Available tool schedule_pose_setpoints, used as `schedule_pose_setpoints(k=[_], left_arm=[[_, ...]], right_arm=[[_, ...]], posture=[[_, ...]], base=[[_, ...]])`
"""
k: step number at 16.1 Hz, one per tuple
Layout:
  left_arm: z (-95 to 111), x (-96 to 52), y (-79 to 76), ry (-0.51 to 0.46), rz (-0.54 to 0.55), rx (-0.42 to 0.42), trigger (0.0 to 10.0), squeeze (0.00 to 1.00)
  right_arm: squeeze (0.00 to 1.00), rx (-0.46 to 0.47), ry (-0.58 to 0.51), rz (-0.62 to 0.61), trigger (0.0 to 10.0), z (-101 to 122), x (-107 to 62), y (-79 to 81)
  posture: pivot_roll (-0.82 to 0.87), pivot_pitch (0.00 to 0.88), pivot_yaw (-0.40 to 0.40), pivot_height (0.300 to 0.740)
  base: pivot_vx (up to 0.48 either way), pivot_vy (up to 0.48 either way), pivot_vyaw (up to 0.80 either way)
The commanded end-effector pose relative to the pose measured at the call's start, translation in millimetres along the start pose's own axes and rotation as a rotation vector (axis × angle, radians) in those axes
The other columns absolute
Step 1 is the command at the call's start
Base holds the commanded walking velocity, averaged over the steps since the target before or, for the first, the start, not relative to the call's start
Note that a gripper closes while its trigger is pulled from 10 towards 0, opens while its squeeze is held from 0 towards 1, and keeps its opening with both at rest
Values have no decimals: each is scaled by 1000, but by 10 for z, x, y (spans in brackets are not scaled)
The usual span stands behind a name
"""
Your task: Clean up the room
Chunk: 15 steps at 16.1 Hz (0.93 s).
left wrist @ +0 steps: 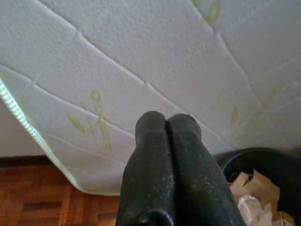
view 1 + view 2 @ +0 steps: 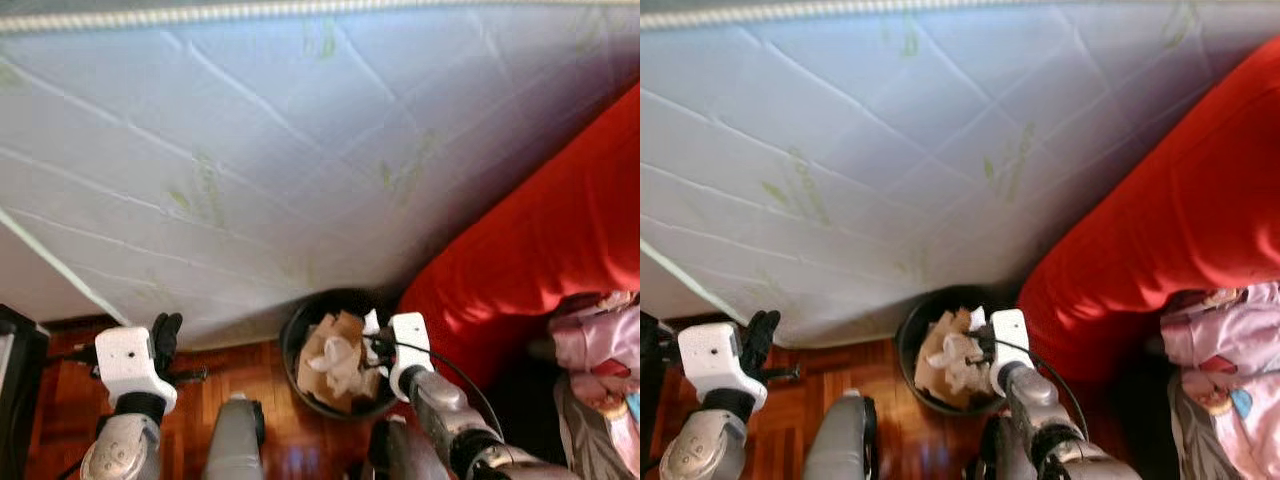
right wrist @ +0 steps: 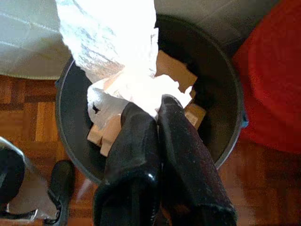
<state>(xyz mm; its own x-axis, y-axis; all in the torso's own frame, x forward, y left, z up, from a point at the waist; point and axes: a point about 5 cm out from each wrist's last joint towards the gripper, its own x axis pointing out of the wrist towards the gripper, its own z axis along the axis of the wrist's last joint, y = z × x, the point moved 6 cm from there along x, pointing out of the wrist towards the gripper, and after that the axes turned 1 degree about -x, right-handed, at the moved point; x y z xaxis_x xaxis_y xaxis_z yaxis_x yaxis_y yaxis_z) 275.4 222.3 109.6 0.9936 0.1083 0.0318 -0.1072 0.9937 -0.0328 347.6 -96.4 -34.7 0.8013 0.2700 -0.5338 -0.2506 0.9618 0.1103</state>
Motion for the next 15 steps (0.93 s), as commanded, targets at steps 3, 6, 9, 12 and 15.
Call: schedule_pose_setpoints(k=[3, 6, 9, 12, 15], left_arm=[[24, -113, 15, 21, 16, -13, 10000, 0], [35, -156, 10, 29, 23, -16, 10000, 0], [45, -195, -13, 39, 24, -19, 10000, 0], [47, -212, -22, 45, 25, -21, 10000, 0], [57, -256, -29, 53, 26, -20, 10000, 0]], right_arm=[[0, -8, 41, 14, 10000, -96, -1, 56], [0, -5, 30, 18, 10000, -73, 4, 77], [0, -18, 61, -12, 10000, -157, -13, 21], [0, -22, 66, 4, 10000, -166, -15, 38], [0, -25, 66, 7, 10000, -167, -15, 40]], posture=[[327, 372, -107, 641], [329, 395, -108, 641], [330, 414, -108, 641], [331, 430, -110, 641], [334, 438, -115, 641]], base=[[0, 0, 0], [0, 0, 0], [0, 0, 0], [0, 0, 0], [0, 0, 0]])
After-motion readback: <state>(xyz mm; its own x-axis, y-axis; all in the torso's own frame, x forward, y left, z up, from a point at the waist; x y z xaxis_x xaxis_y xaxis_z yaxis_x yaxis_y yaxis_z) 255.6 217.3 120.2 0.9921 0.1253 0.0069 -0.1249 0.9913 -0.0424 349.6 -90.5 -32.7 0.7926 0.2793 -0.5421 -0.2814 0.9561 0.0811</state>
